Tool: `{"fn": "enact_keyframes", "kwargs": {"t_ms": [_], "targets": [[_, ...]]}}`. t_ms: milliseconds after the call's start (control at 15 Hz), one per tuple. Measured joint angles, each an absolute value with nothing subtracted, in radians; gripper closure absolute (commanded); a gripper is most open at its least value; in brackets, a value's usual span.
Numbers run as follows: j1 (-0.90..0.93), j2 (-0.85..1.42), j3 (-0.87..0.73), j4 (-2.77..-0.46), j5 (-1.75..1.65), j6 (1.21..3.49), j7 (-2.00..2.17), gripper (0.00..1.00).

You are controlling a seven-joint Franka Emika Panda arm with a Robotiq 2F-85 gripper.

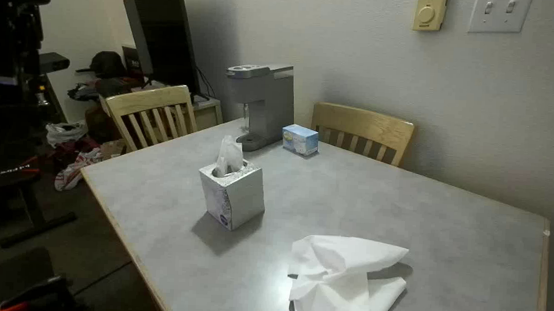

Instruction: Get a wipe from the wipe box and place it on the table

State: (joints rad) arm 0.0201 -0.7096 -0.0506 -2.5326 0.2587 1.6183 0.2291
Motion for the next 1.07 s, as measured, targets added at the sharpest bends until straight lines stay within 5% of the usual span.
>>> {"fn": "enact_keyframes", "kwargs": {"t_ms": [1067], "targets": [[0.018,-0.702,-0.033,-2.556,0.261,1.627,0.203,0.00]]}}
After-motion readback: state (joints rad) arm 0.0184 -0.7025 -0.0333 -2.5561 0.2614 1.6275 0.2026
